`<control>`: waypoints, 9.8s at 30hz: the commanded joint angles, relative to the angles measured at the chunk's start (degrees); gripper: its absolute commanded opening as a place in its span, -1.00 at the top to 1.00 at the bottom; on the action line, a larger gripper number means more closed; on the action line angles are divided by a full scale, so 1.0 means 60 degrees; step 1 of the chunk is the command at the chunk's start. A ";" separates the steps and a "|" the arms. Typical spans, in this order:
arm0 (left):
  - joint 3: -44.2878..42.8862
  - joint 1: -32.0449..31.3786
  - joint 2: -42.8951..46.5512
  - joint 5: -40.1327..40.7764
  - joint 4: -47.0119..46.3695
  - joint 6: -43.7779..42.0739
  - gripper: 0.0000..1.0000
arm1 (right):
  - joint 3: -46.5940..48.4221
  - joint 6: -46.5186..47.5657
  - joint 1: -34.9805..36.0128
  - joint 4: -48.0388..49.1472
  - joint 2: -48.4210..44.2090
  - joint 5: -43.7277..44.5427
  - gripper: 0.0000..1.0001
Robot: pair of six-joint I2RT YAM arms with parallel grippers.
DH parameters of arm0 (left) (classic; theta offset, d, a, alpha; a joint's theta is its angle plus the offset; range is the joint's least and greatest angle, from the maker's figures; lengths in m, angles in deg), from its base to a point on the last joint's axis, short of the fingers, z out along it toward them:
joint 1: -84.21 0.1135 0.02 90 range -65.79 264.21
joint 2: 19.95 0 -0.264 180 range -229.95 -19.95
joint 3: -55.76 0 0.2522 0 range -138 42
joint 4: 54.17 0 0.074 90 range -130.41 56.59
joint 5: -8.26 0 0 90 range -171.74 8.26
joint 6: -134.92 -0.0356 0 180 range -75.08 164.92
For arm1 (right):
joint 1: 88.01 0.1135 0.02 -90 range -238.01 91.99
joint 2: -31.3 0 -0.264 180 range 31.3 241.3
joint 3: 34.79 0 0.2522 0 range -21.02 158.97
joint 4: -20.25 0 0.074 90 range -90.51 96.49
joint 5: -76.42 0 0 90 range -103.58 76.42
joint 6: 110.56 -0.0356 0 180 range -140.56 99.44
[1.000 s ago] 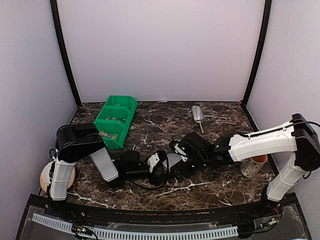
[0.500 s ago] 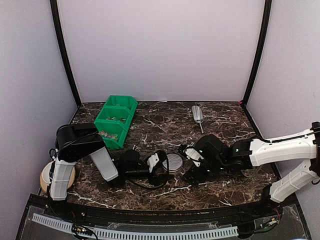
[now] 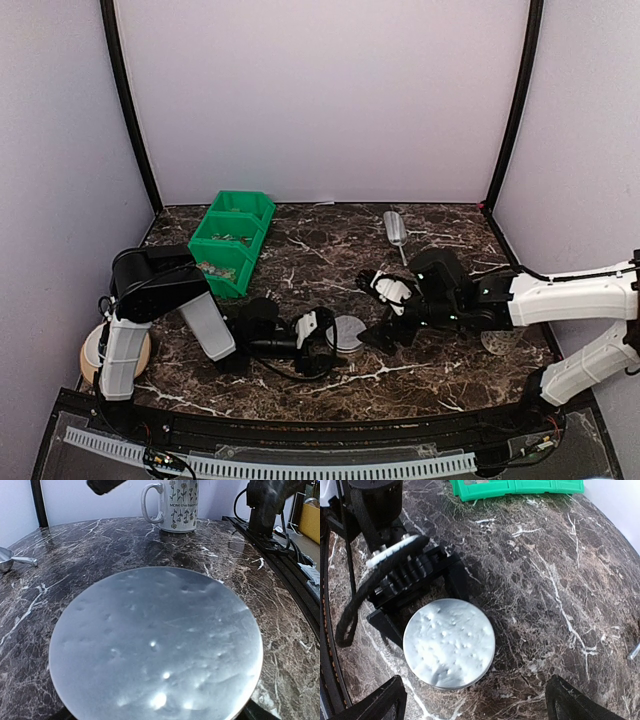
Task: Pack the candies
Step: Press the box lid onto the packing box, then screw the box lid onto the packing box.
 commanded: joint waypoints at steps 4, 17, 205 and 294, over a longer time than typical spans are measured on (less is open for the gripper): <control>0.0304 -0.0064 -0.0629 -0.0376 0.2058 -0.0660 -0.55 | 0.0519 -0.0203 -0.0678 0.1116 0.0538 -0.0452 -0.94; 0.0233 -0.0078 -0.0625 -0.0236 0.2186 -0.0618 -0.53 | 0.1365 -0.2879 -0.1111 0.2446 0.2209 -0.2474 -0.72; -0.0049 -0.0093 -0.0789 0.0417 0.2498 -0.0405 -0.34 | 0.0043 -0.3789 -0.1227 0.1274 0.1952 -0.2720 0.56; -0.0195 -0.0093 -0.0853 0.1846 0.2733 -0.0105 -0.02 | 0.2472 -0.3132 -0.1851 0.0602 0.3596 -0.3690 0.41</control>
